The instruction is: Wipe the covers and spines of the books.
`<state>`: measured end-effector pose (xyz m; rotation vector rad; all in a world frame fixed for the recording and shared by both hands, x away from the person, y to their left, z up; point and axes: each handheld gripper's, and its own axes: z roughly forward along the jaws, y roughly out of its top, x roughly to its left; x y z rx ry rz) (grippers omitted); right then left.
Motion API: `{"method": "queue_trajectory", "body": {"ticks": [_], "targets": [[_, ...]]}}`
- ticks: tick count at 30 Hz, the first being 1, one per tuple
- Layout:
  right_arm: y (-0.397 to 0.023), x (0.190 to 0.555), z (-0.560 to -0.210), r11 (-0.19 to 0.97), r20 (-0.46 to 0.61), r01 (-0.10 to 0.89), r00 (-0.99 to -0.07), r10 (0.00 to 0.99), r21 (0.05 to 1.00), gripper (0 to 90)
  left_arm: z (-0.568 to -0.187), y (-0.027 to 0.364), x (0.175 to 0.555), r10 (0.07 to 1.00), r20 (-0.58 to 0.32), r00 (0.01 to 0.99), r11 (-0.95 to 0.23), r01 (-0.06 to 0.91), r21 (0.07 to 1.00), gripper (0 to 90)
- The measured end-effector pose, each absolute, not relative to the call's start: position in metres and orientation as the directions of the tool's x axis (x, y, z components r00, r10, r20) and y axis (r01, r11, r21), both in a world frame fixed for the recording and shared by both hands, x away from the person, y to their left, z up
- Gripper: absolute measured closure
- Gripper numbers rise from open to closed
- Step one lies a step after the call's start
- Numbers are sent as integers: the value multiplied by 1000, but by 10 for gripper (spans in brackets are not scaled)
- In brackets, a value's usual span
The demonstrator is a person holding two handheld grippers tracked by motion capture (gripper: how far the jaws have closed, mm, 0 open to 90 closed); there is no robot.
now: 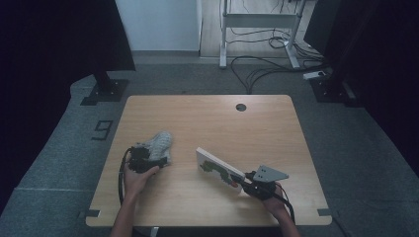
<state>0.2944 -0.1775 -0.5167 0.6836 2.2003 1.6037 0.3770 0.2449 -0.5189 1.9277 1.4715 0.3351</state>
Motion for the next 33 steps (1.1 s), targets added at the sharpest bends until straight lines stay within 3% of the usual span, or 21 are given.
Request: {"method": "queue_trajectory", "body": {"ticks": [11, 24, 33], "targets": [[-177, 294, -516, 254, 10, 182, -829, 559, 950, 782, -524, 241, 378, 938, -121, 323, -180, 758, 627, 412], [-177, 294, -516, 252, 10, 182, -829, 559, 950, 782, -523, 245, 377, 935, -132, 330, -175, 753, 634, 630], [-177, 294, -517, 251, 11, 182, -828, 560, 951, 781, -518, 243, 374, 917, -165, 363, -169, 728, 664, 678]]}}
